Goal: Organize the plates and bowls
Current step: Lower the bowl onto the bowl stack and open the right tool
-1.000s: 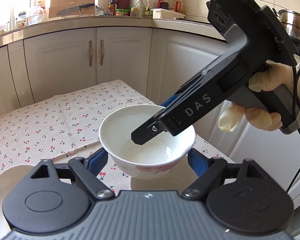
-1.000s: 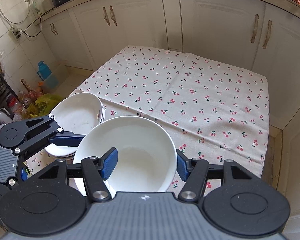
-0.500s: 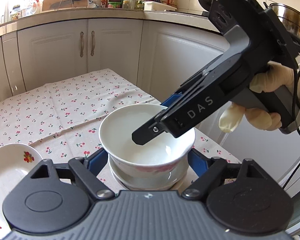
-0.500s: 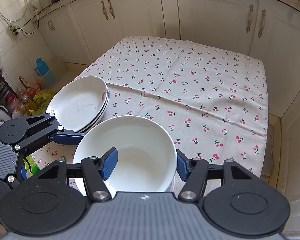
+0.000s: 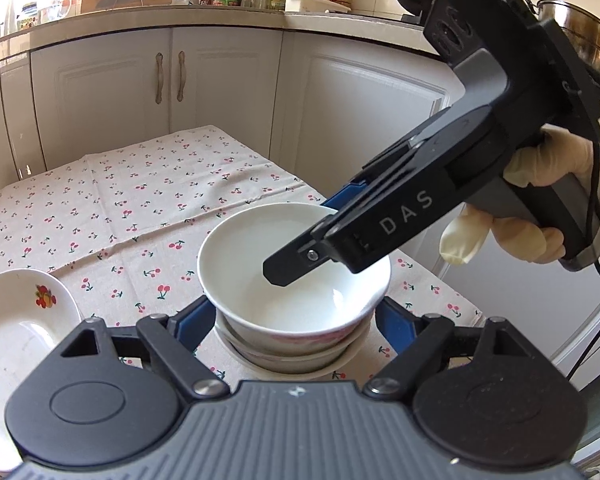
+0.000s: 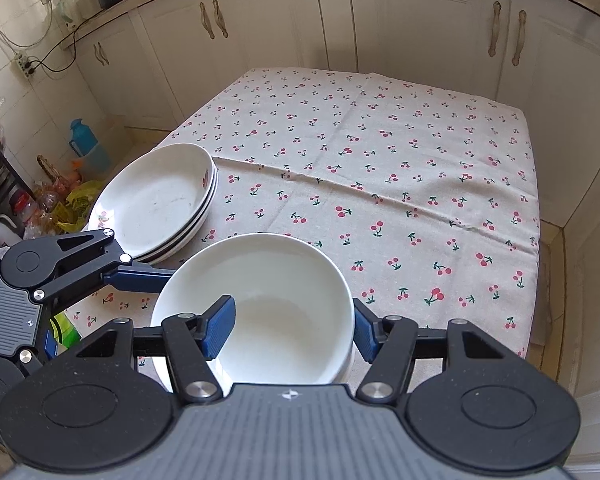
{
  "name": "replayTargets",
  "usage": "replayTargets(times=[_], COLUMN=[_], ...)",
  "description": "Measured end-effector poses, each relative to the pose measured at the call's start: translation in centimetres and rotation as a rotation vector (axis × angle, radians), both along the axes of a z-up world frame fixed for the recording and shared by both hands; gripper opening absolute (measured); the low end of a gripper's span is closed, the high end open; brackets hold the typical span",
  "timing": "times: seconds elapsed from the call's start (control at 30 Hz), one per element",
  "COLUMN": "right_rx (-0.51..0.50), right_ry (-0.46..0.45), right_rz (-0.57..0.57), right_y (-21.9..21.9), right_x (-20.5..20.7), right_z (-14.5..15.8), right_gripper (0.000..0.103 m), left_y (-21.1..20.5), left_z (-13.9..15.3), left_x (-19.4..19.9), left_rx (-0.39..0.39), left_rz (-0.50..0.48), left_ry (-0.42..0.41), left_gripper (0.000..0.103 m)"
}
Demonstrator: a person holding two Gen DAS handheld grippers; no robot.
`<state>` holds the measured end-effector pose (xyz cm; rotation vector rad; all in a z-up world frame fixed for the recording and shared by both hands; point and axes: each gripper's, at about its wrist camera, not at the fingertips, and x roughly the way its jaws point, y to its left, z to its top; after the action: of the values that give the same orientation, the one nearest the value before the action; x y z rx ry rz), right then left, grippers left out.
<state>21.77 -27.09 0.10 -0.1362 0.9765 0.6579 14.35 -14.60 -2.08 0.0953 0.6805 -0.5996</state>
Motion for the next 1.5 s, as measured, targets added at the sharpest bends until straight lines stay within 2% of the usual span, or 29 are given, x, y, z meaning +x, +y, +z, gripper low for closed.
replayTargets(times=[0.37, 0.47, 0.53, 0.6, 0.67, 0.8, 1.17, 1.5], right_rx=[0.003, 0.004, 0.000, -0.001, -0.022, -0.029, -0.012, 0.009], right_ry=[0.000, -0.009, -0.021, -0.032, -0.051, -0.088, -0.175, -0.298], right_rz=[-0.004, 0.002, 0.016, 0.031, 0.042, 0.046, 0.002, 0.017], right_y=[0.0, 0.2, 0.5, 0.8, 1.1, 1.4, 1.0, -1.5], right_x=[0.1, -0.1, -0.4, -0.8, -1.2, -1.8, -3.9, -7.8], right_z=[-0.2, -0.3, -0.4, -0.5, -0.5, -0.4, 0.3, -0.2], right_gripper=[0.068, 0.073, 0.085, 0.090, 0.092, 0.102, 0.103, 0.103], left_y=[0.1, -0.1, 0.0, 0.2, 0.4, 0.5, 2.2, 3.2], left_z=[0.0, -0.2, -0.3, -0.2, -0.1, 0.2, 0.1, -0.9], left_x=[0.1, 0.1, 0.0, 0.0, 0.0, -0.6, -1.8, -0.6], left_rx=[-0.003, 0.017, 0.013, -0.001, -0.013, -0.005, 0.020, 0.102], left_rz=[-0.001, 0.000, -0.009, -0.011, -0.016, -0.037, -0.090, -0.148], left_ry=[0.010, 0.011, 0.003, 0.013, 0.010, -0.013, -0.019, -0.006], left_gripper=[0.086, 0.087, 0.088, 0.089, 0.093, 0.095, 0.096, 0.097])
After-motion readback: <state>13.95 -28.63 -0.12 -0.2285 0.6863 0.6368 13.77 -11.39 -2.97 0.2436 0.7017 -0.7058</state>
